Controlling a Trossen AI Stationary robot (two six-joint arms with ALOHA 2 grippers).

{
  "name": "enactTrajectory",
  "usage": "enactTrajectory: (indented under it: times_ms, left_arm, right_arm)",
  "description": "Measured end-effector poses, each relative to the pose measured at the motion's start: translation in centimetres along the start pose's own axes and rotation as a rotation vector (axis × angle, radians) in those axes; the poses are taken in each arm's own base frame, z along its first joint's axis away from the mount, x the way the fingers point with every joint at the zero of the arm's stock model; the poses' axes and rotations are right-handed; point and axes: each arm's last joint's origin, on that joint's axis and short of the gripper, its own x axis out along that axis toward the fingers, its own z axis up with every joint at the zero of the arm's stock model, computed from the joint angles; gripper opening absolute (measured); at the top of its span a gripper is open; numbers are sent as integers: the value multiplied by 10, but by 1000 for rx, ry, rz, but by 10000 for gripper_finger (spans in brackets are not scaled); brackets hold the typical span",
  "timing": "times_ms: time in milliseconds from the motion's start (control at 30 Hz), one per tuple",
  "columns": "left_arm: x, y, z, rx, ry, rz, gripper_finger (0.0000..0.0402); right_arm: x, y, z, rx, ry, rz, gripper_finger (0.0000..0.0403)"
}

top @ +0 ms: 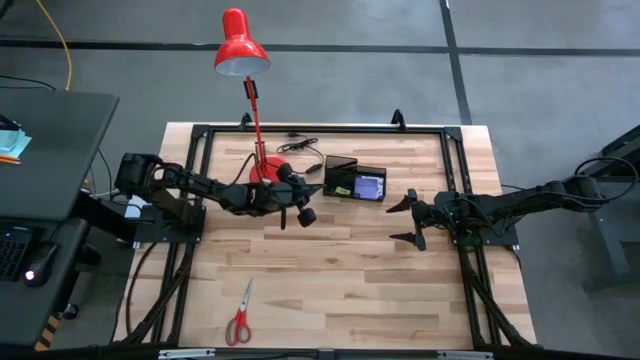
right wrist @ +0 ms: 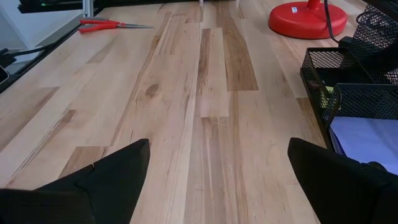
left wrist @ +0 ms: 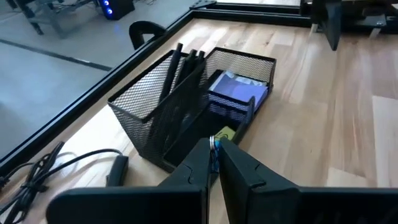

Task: Pick and place office supplies into organizer
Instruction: Put the blue binder clip into the black desk organizer

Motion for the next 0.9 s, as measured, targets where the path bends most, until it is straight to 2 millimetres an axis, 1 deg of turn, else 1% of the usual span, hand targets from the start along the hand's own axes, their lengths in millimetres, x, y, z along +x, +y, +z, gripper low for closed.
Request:
enactTrajectory:
  times_ms: [233,500,667,900]
  left_arm:
    - [0,0,1,7,-14,0,7]
    - [0,1,-1,21,11,10,7]
    - [5,11,-3,-2,37,24,7]
    - [16,36,1,-63,36,-14,7]
  right_arm:
    - [0,0,0,0,0,0,378]
    - [0,0,0,0,0,0,378]
    - [0,0,0,0,0,0,378]
    - [0,0,0,0,0,0,378]
